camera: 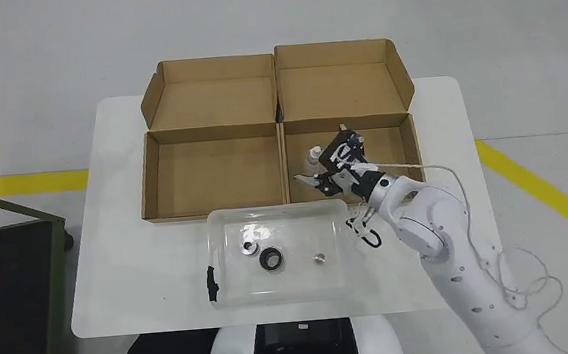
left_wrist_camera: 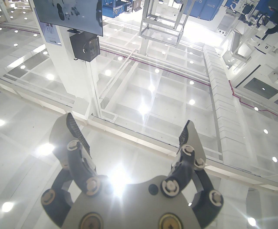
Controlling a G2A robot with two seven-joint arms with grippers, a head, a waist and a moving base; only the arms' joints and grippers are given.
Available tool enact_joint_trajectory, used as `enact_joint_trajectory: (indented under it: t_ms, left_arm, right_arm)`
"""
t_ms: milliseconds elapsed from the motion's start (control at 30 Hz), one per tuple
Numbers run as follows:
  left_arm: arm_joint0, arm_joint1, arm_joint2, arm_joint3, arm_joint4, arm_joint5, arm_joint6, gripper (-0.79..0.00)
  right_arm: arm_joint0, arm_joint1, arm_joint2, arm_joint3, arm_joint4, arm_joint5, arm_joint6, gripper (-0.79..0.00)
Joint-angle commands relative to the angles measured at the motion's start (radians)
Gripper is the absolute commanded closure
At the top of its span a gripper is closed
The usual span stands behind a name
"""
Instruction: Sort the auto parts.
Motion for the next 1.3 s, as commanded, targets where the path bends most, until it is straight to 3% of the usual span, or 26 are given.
enact_joint_trajectory:
  t_ms: [0,333,633,1267]
  left_arm:
    - [0.000,0.000,0.000,0.000,0.000,0.000,0.000,-0.785]
    - [0.000,0.000,0.000,0.000,0.000,0.000,0.000,-0.785]
    - [0.000,0.000,0.000,0.000,0.000,0.000,0.000,-0.785]
    - [0.000,0.000,0.000,0.000,0.000,0.000,0.000,-0.785]
  right_arm:
    - [-0.024,0.007,0.010,-0.059,-0.012,-0.047,0.034,-0.785]
    - [-0.163,0.038,0.032,-0.265,-0.054,-0.237,0.155,-0.785]
    - [-0.233,0.059,0.009,-0.312,-0.150,-0.343,0.287,-0.785]
    - [-0.180,0.067,-0.103,-0.276,-0.204,-0.376,0.474,-0.785]
